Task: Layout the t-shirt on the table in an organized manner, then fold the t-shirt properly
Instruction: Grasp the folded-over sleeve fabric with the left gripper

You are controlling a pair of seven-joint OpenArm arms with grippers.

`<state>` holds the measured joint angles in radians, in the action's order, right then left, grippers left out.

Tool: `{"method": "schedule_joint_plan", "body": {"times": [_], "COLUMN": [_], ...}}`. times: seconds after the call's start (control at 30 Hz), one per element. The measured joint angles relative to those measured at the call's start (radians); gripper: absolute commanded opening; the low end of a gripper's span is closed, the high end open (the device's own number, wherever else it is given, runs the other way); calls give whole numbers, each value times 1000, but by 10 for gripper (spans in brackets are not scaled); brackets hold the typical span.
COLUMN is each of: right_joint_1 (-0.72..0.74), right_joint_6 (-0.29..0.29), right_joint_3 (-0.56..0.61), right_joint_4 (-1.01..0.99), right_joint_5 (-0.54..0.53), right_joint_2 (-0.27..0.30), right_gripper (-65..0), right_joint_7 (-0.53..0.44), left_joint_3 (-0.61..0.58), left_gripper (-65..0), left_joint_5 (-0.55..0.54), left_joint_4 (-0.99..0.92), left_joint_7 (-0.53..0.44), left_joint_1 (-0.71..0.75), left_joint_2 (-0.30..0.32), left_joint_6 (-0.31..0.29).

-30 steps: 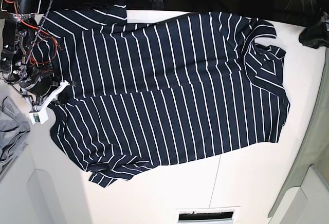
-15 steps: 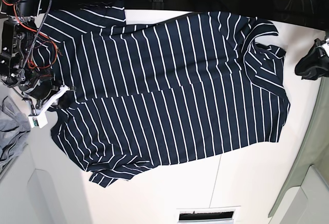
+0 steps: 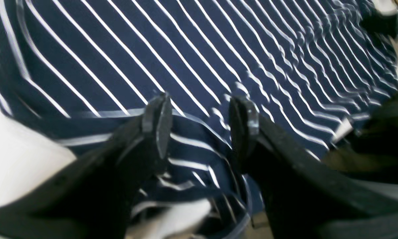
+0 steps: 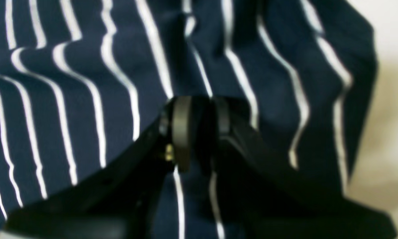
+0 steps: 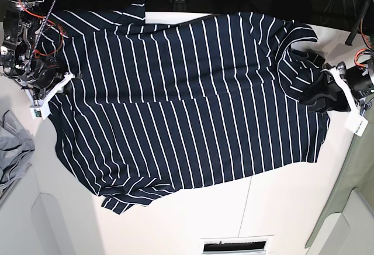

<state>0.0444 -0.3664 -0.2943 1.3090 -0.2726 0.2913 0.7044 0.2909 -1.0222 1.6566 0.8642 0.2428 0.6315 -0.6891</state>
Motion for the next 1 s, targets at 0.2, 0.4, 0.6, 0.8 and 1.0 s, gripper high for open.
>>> {"method": "schedule_joint_plan", "body": {"times": [0.2,0.4,0.6,0.8,1.0], "right_joint_1": [0,10,66,78,78], "right_joint_6": [-2,-4,-3,-4,-4], "right_joint_3": [-79,-79,-79,-79,-79], "right_joint_4": [85,128,128,126,126], "right_joint_5": [-100,-105,-99,-59,-52], "right_joint_2": [3,-8,-69,-131,-153], "right_gripper": [-348,-348,-348,-348,-348], "right_joint_7": [-3,-3,-13,-10,-9], "left_joint_3": [0,-26,-201,-219,-220], "left_gripper": [-278,-265,-265,-265,-266], "left_joint_5": [88,125,390,484,519], "left_joint_4": [-10,-31,-40,-83,-123], "left_joint_7": [-36,-89,-161,-166,-161], "left_joint_1": [-2,-3,-25,-69,-63], "left_joint_2": [-3,-23,-114,-135,-138], "left_joint_6": [20,49,207,286,311]}}
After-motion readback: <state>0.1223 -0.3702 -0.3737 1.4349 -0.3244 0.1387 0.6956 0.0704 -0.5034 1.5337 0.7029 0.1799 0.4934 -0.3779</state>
